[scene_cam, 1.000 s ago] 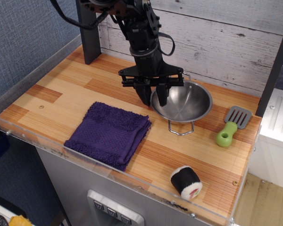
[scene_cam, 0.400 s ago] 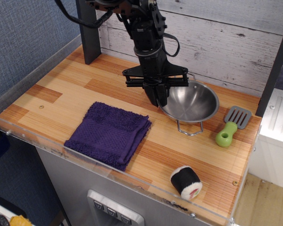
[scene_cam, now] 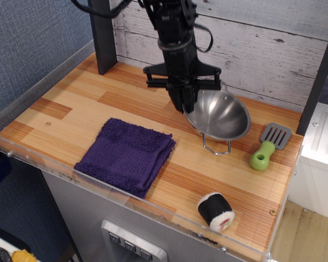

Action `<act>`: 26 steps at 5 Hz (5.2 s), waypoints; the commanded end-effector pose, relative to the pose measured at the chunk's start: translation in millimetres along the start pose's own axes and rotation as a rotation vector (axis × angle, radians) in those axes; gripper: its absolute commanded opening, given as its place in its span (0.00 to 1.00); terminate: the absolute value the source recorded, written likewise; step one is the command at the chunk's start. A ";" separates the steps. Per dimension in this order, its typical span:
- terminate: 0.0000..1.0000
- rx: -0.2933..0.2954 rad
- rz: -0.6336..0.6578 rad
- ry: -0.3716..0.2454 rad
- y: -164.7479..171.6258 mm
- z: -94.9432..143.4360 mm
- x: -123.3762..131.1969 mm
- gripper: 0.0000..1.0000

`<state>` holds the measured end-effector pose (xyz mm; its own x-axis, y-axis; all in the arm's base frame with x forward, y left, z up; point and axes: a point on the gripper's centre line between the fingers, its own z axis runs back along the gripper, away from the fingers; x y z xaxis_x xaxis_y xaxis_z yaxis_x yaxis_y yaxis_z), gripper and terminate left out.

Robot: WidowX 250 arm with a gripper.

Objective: Put the silver pot onto the purple rag.

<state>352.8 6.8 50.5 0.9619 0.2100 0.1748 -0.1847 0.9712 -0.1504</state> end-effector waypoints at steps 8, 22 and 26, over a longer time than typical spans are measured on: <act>0.00 0.017 -0.019 -0.033 102.9 61.7 -86.1 0.00; 0.00 0.066 -0.129 -0.033 73.7 121.1 -46.0 1.00; 0.00 0.049 -0.184 -0.052 64.2 125.4 -38.9 1.00</act>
<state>277.9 75.9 141.7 0.9791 0.0364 0.2003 -0.0209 0.9967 -0.0790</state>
